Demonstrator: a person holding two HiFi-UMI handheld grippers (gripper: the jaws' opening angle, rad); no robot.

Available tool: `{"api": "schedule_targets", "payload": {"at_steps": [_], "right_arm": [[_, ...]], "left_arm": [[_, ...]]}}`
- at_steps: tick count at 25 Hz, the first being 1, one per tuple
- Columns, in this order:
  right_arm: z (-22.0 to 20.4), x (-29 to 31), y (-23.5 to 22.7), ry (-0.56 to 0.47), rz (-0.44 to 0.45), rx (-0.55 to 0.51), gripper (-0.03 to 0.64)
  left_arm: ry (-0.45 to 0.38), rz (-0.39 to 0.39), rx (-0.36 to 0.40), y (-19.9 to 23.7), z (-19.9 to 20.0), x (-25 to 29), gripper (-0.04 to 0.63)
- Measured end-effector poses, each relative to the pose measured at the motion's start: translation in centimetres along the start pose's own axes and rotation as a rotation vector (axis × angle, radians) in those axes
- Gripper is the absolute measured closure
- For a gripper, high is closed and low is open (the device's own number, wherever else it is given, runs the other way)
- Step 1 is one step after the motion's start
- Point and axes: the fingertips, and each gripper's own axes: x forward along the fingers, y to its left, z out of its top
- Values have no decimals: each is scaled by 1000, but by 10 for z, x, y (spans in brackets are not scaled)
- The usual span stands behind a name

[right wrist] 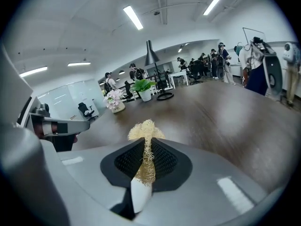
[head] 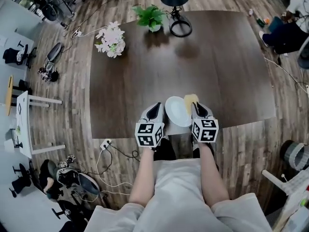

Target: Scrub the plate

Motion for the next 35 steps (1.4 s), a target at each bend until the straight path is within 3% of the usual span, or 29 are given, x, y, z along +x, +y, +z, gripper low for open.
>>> {"api": "schedule_targets", "payload": {"at_steps": [3, 8, 11, 18, 24, 35], "right_arm": [[1, 8, 11, -2, -39, 0, 555], [-14, 13, 13, 6, -281, 91, 555], [-18, 17, 21, 22, -354, 111, 556], [-39, 38, 31, 111, -465, 13, 558], [-30, 53, 41, 101, -329, -100, 558], [-29, 77, 74, 252, 252, -546, 558]], "left_arm": [[40, -65, 33, 7, 7, 16, 595], [94, -212, 103, 5, 11, 36, 595], [124, -293, 146, -4, 6, 42, 595], [167, -383, 193, 0, -2, 46, 595], [159, -344, 153, 24, -2, 38, 595], [151, -171, 40, 36, -18, 29, 595]]}}
